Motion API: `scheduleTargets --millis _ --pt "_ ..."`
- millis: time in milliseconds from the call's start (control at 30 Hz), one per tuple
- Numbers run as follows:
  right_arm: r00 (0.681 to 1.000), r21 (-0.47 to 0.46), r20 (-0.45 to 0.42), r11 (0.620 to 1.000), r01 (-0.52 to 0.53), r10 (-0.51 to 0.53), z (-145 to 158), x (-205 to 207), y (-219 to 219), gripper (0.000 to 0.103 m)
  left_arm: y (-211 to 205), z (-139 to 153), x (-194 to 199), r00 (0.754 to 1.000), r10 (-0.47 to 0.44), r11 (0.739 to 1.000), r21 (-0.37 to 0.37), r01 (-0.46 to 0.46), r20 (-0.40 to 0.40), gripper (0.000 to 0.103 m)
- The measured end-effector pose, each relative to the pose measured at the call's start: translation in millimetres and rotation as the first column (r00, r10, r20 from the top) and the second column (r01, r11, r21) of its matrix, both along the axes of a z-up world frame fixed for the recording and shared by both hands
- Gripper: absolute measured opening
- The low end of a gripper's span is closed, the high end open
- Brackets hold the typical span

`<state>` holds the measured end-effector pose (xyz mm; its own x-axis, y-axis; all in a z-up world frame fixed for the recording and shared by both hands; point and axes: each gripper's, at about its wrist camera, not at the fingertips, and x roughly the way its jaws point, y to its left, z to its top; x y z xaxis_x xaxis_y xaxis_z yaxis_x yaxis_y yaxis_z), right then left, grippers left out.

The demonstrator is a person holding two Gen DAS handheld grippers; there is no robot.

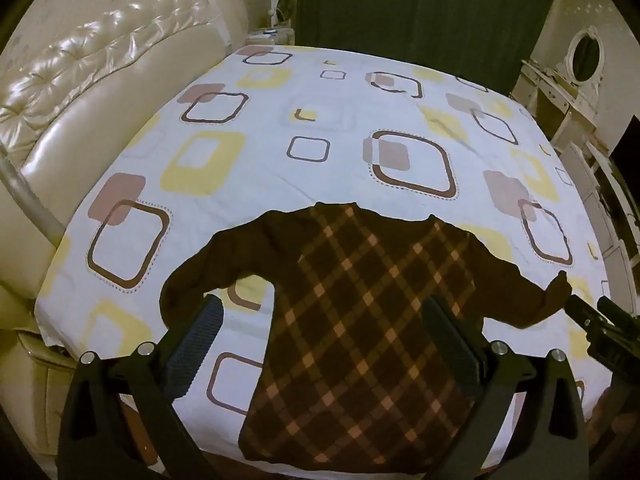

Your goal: Fold small clothes

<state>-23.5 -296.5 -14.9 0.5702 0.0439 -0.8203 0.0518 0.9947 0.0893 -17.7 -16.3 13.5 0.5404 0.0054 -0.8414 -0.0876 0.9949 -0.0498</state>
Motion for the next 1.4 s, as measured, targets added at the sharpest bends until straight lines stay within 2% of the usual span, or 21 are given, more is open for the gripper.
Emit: scheduleTargets --millis 500,1067,1400 --pt "1.0 -0.009 -0.027 1.0 -0.015 0.015 -13 -9 11 0.101 -2 -20 -11 0.999 -0.014 1.0 -0.004 0.014 -0.045 0.099" --pt "0.999 -0.006 -0.033 1.0 -0.02 0.02 -15 -7 8 0.101 -3 -22 -8 0.999 -0.012 1.0 -0.001 0.012 -0.05 0.099" --pt "0.997 0.003 -0.069 0.999 -0.038 0.038 -21 7 10 0.101 -7 -23 3 0.998 -0.002 1.0 -0.004 0.002 -0.07 0.099"
